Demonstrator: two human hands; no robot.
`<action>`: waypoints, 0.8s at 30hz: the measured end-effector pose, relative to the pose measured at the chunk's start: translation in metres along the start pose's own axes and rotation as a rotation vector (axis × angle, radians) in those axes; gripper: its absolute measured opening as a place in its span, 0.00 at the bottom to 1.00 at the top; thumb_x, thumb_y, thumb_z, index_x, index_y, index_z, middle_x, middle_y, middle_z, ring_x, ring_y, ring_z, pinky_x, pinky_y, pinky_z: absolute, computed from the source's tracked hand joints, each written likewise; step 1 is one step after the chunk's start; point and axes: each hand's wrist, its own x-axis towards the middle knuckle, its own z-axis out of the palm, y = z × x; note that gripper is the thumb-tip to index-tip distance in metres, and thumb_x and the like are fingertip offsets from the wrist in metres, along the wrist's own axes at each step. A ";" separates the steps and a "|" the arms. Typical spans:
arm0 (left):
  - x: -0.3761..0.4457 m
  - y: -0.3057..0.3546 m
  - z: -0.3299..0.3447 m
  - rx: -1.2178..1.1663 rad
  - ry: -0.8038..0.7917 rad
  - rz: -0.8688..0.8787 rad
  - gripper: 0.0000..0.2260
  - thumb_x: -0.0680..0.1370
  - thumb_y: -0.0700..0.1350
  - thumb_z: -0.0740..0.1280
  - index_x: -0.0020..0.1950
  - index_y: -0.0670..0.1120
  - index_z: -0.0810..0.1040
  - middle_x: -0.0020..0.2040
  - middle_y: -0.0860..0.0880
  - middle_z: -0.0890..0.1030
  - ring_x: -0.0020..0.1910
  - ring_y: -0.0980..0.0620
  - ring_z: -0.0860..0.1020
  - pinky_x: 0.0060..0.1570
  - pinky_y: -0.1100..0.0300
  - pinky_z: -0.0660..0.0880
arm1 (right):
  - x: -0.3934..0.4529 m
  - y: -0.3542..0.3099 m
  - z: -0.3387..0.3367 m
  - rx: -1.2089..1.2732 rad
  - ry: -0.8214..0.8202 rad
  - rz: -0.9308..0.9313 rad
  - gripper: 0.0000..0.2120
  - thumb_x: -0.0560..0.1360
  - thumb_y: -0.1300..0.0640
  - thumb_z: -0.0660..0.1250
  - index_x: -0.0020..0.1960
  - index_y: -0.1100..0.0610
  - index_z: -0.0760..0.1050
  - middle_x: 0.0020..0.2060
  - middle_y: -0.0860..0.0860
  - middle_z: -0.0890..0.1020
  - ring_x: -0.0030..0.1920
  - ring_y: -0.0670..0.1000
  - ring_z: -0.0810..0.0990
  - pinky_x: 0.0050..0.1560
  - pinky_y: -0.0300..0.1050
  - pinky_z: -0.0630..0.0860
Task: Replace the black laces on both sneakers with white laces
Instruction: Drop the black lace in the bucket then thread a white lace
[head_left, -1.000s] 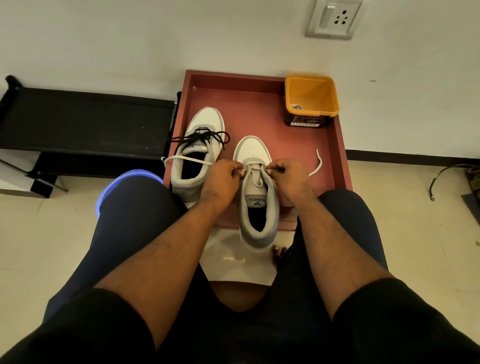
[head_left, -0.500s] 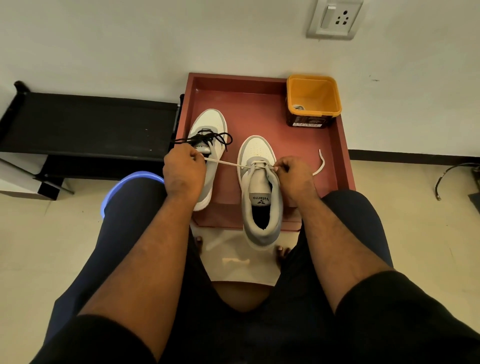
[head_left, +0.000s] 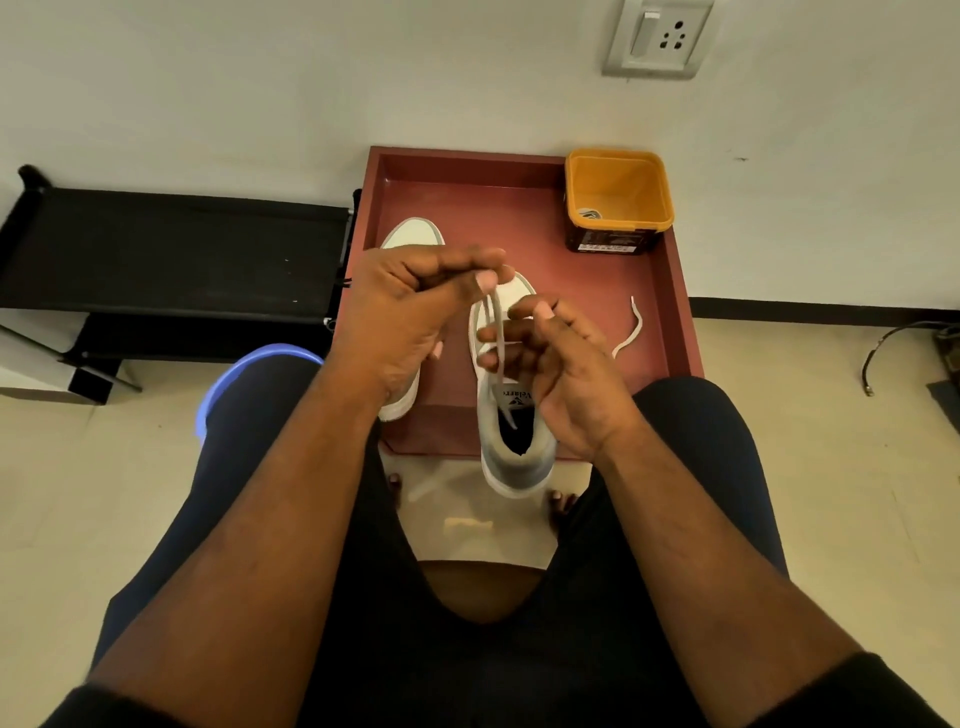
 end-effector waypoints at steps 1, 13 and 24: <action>0.000 -0.003 0.000 -0.012 0.066 0.006 0.10 0.75 0.32 0.68 0.55 0.35 0.80 0.44 0.46 0.84 0.23 0.64 0.75 0.25 0.73 0.68 | -0.001 0.001 0.002 -0.021 -0.025 0.045 0.07 0.77 0.55 0.64 0.50 0.57 0.77 0.40 0.59 0.82 0.37 0.56 0.79 0.43 0.47 0.79; 0.014 -0.068 -0.011 0.695 0.201 -0.070 0.11 0.77 0.48 0.69 0.59 0.50 0.81 0.55 0.51 0.77 0.45 0.51 0.80 0.45 0.57 0.77 | 0.020 0.002 -0.034 -0.663 0.303 -0.026 0.05 0.73 0.60 0.72 0.41 0.52 0.82 0.37 0.47 0.83 0.36 0.41 0.77 0.39 0.37 0.75; 0.014 -0.079 0.015 0.251 0.043 -0.229 0.04 0.78 0.35 0.66 0.51 0.41 0.79 0.40 0.43 0.82 0.31 0.52 0.82 0.29 0.59 0.80 | 0.027 0.004 -0.038 -0.584 0.332 -0.081 0.08 0.73 0.67 0.70 0.51 0.65 0.81 0.37 0.48 0.82 0.32 0.35 0.77 0.34 0.27 0.71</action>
